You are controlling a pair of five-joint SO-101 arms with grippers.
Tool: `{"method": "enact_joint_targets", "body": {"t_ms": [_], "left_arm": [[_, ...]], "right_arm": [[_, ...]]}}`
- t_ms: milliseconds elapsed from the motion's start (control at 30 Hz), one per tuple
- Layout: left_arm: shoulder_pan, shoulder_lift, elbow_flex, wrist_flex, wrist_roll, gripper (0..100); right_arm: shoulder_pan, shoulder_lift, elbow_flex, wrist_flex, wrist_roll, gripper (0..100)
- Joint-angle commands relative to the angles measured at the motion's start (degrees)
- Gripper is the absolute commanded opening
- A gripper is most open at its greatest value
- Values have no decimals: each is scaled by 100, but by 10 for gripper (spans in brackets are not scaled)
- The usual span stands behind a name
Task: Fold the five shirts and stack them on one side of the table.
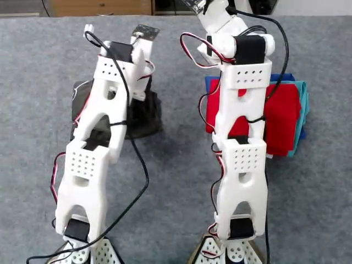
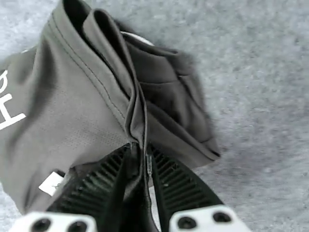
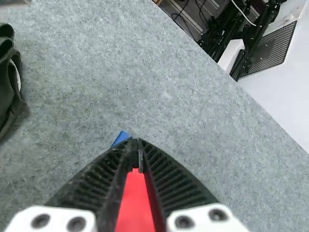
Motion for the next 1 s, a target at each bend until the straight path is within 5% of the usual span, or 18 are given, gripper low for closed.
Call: {"method": "enact_joint_targets", "body": {"t_ms": [0,200,433,633,767,967], "left_arm": [[132,-400,-26,44,88,19],[132,-391,-26,44,97,23],[-369,-514,-396,62,1134,202],[-1345,-1648,-141,70,941,191],[-2488,-2158,571,-18,826,32],[-3244,-1437,2101,-1697,1310,41]], "right_arm": [[40,-277,-215,88,-35,2],[40,-277,-180,79,-18,2],[-418,-22,-163,79,-18,5],[-1200,171,4,79,-53,5],[-1965,277,585,88,-97,3],[-2932,312,1314,62,-563,2]]}}
